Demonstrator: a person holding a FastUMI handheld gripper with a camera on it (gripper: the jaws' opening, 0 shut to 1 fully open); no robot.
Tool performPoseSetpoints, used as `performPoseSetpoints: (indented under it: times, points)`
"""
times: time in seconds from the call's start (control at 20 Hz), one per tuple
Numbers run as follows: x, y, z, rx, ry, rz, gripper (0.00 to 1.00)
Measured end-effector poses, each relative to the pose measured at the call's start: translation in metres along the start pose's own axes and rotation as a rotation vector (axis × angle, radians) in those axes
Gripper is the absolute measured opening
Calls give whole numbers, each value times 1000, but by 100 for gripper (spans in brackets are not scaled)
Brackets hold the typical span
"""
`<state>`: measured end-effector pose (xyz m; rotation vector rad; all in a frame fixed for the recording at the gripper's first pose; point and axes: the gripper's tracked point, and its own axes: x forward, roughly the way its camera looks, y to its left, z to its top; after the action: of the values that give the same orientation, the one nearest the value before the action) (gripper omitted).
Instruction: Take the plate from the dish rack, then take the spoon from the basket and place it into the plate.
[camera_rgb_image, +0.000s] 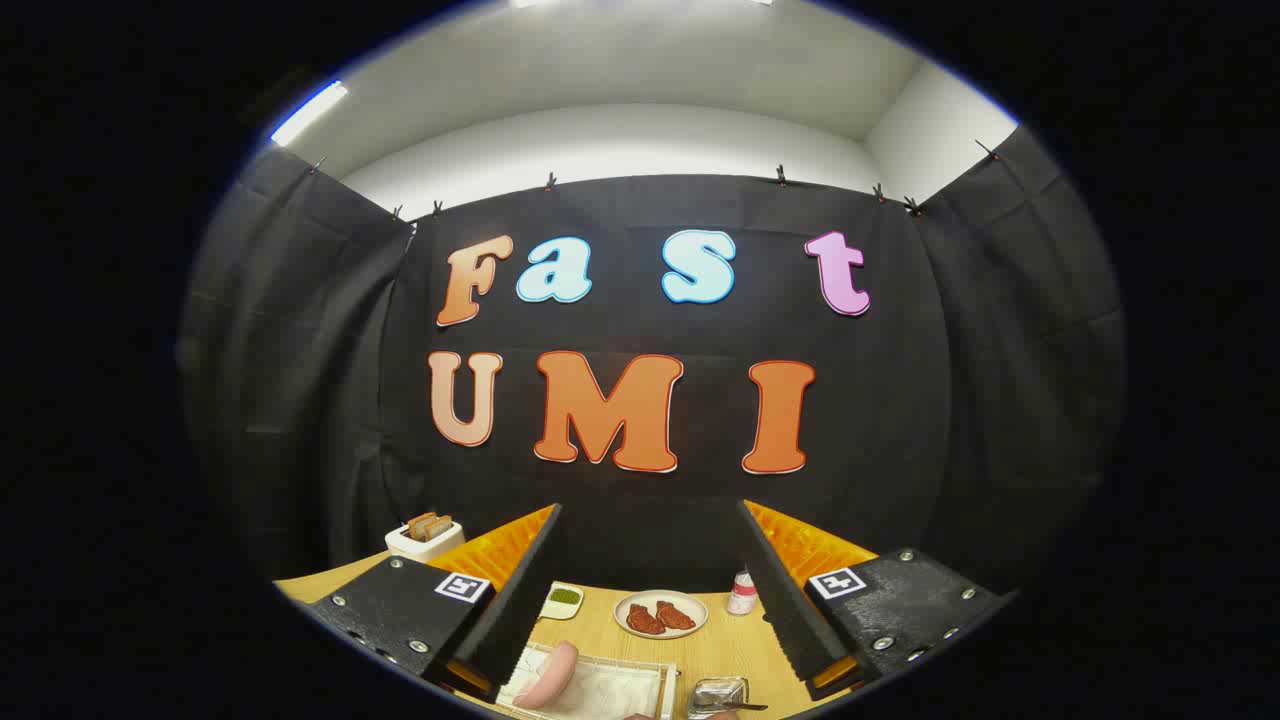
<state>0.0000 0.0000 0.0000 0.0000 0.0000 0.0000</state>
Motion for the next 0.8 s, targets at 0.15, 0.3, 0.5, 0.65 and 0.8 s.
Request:
performPoseSetpoints:
  times: [0.15,0.3,0.5,0.65,0.8]
  points:
    - [1,3,2,0,-6,3,100]
    - [3,5,-2,-6,5,8,100]
    - [6,5,-3,-14,11,11,100]
    - [10,10,-7,-14,23,16,100]
    - [13,17,-11,-21,34,29,100]
